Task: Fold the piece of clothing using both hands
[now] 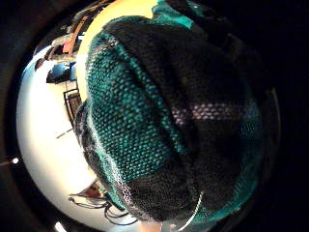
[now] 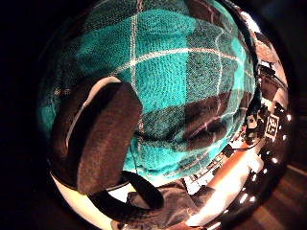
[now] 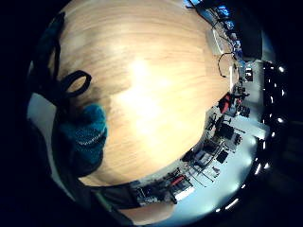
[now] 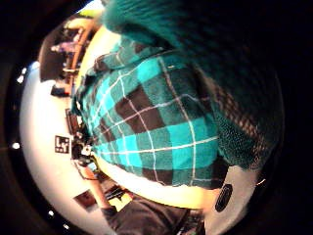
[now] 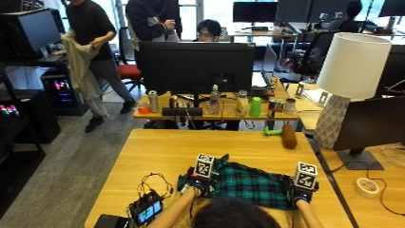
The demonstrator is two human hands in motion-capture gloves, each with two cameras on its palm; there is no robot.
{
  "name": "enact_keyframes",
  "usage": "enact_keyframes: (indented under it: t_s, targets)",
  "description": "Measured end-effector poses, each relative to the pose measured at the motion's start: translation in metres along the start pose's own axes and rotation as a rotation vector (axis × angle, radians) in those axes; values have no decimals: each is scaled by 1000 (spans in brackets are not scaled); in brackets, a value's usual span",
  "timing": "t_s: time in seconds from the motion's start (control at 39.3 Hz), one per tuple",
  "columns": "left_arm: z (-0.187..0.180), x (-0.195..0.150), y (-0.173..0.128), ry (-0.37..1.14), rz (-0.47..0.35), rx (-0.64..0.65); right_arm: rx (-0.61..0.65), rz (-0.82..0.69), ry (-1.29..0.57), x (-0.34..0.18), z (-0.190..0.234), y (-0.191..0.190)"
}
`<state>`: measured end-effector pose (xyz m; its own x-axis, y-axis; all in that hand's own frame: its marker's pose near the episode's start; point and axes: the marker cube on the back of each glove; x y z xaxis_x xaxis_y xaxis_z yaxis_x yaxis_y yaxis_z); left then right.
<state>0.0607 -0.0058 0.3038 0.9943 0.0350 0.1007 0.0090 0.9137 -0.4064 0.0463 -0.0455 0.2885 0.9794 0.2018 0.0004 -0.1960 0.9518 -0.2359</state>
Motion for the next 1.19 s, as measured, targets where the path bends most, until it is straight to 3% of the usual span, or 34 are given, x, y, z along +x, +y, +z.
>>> enact_keyframes:
  t_s: [0.05, 0.1, 0.28, 0.43, 0.66, 0.79, 0.89, 0.99, 1.19]
  targets:
    - [0, 0, 1, 1, -7, -6, 82, -8, 31, 4, 7, -25]
    - [0, -1, 1, 1, -9, -4, 70, 2, 47, 8, 14, -41]
    - [-3, -1, -4, 4, 48, 72, -53, -13, -46, 10, 1, -35]
    - [-9, -4, -4, 51, 58, 63, -42, -12, -117, 18, -15, -58]
    - [-22, -15, 3, 142, 42, 48, 9, -41, -155, -1, -76, -41]
    - [-44, -26, 14, 141, 52, 129, 28, -84, -89, -39, -122, -24]
    - [-61, -42, 24, 123, 12, 173, 84, -92, -23, -71, -156, -7]
    - [-67, -50, 34, 132, 23, 152, 95, -113, 3, -88, -169, -1]
    - [-76, -73, 37, 136, 2, 238, 87, -148, 39, -118, -184, 15]
